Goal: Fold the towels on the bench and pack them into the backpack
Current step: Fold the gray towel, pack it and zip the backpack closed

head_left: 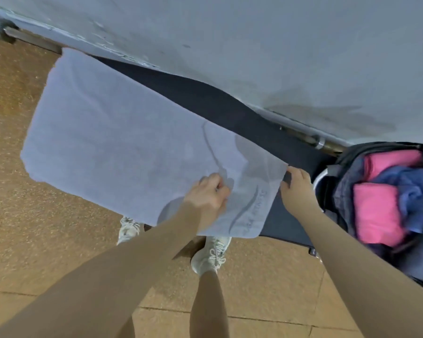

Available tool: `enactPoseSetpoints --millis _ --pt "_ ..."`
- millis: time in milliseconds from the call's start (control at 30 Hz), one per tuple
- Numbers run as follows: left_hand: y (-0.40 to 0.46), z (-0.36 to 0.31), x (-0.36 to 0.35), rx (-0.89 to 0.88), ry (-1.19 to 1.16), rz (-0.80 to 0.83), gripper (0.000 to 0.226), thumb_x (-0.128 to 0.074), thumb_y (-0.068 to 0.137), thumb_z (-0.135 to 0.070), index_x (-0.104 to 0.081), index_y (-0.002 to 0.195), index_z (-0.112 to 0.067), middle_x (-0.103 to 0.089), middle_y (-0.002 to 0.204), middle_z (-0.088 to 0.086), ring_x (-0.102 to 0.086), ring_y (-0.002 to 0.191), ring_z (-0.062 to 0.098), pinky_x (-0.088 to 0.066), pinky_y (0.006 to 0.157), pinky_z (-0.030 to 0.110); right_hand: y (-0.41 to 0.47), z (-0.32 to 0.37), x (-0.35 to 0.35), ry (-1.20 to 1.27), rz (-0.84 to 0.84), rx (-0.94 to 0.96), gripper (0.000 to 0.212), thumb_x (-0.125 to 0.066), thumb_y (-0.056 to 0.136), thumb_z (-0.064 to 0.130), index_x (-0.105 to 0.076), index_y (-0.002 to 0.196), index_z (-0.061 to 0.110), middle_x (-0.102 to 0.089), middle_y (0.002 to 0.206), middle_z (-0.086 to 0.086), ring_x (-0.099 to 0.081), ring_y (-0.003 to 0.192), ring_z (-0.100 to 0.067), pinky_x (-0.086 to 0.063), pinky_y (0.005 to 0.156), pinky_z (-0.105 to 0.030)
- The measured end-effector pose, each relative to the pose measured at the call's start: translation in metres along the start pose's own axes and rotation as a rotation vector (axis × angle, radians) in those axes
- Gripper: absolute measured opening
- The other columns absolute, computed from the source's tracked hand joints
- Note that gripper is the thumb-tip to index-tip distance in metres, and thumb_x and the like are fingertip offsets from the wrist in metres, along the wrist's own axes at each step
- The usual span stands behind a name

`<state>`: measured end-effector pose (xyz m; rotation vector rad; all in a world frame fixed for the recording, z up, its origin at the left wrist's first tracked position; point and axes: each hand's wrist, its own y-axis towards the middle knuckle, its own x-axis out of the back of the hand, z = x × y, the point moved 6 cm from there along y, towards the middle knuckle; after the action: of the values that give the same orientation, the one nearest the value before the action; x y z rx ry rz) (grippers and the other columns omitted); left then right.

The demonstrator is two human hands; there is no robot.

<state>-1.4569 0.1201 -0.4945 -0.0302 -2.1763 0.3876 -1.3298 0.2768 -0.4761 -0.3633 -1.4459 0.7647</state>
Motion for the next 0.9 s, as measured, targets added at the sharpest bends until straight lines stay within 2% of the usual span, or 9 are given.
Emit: enactPoseSetpoints --millis 67,133,233,333,400,567,700,800,900 --pt "0.009 -0.034 -0.027 -0.052 -0.029 0.081 0.029 -0.038 0.077 -0.027 -0.061 0.074 -0.009 -0.057 0.079 0.013 -0.059 0.061 0.029 -0.050 0.054 0.026 0.008 -0.031 -0.003 0.080 0.008 -0.048 0.045 -0.040 0.098 0.018 -0.031 0.141 0.009 -0.032 0.145 -0.016 -0.043 0.124 -0.033 -0.038 0.099 -0.039" --pt "0.016 -0.062 -0.049 -0.038 -0.060 0.239 0.027 -0.041 0.084 -0.025 -0.061 0.091 -0.009 -0.056 0.103 0.018 -0.061 0.083 0.033 -0.054 0.073 0.036 0.019 -0.049 -0.009 0.144 0.017 -0.043 0.047 -0.042 0.098 0.022 -0.031 0.141 0.008 -0.040 0.139 -0.017 -0.046 0.121 -0.032 -0.039 0.095 -0.038" --pt "0.026 -0.078 -0.079 0.060 0.108 0.295 0.045 -0.051 0.090 -0.038 -0.045 0.124 -0.010 -0.035 0.141 0.014 -0.042 0.124 0.029 -0.030 0.105 0.037 0.035 -0.049 -0.013 0.273 -0.021 0.026 0.046 -0.050 0.094 0.024 -0.039 0.135 0.006 -0.052 0.116 -0.010 -0.052 0.102 -0.023 -0.038 0.082 -0.030" --pt "0.028 -0.083 -0.094 0.141 0.307 0.230 0.086 -0.072 0.060 -0.057 -0.046 0.124 -0.007 -0.050 0.135 0.013 -0.050 0.123 0.029 -0.031 0.107 0.041 0.048 -0.034 -0.021 0.368 -0.029 0.100 0.009 -0.056 0.087 0.020 -0.050 0.090 0.014 -0.049 0.089 -0.004 -0.047 0.077 -0.016 -0.035 0.063 -0.026" --pt "0.031 -0.080 -0.103 0.183 0.354 0.182 0.105 -0.074 0.050 -0.062 -0.038 0.130 -0.005 -0.050 0.137 0.012 -0.049 0.125 0.027 -0.037 0.105 0.040 0.055 -0.029 -0.023 0.298 -0.050 0.155 0.029 -0.052 0.085 0.017 -0.034 0.063 0.019 -0.046 0.083 -0.007 -0.041 0.068 -0.018 -0.026 0.053 -0.027" --pt "0.047 -0.093 -0.107 0.149 0.301 0.144 0.072 -0.034 0.081 -0.052 -0.043 0.134 -0.003 -0.047 0.140 0.011 -0.046 0.128 0.027 -0.029 0.109 0.039 0.056 -0.049 -0.001 0.411 -0.081 0.197 0.012 -0.048 0.091 0.016 -0.045 0.079 0.013 -0.052 0.084 -0.006 -0.053 0.076 -0.025 -0.046 0.063 -0.034" --pt "0.084 -0.128 -0.108 0.108 0.144 0.124 0.068 -0.023 0.089 -0.046 -0.031 0.142 -0.004 -0.027 0.151 0.013 -0.027 0.139 0.027 -0.012 0.111 0.038 0.072 -0.080 0.030 0.648 -0.163 0.047 0.006 -0.048 0.092 0.014 -0.046 0.086 0.013 -0.056 0.083 -0.008 -0.060 0.049 -0.020 -0.041 0.032 -0.019" --pt "0.116 -0.151 -0.108 0.039 -0.033 0.121 0.060 -0.021 0.098 -0.039 -0.002 0.147 -0.011 0.007 0.157 0.005 0.007 0.145 0.019 0.012 0.111 0.024 0.084 -0.104 0.057 0.656 -0.313 0.005 0.009 -0.048 0.090 0.012 -0.056 0.096 0.011 -0.060 0.087 -0.006 -0.065 0.071 -0.024 -0.051 0.057 -0.025" --pt "0.123 -0.155 -0.091 0.039 -0.036 0.053 0.058 -0.029 0.099 -0.025 0.001 0.147 -0.012 0.007 0.157 0.004 0.008 0.144 0.018 0.013 0.112 0.025 0.080 -0.110 0.070 0.499 -0.376 0.027 0.026 -0.043 0.093 0.010 -0.058 0.113 0.003 -0.063 0.112 -0.015 -0.058 0.105 -0.029 -0.040 0.085 -0.026"
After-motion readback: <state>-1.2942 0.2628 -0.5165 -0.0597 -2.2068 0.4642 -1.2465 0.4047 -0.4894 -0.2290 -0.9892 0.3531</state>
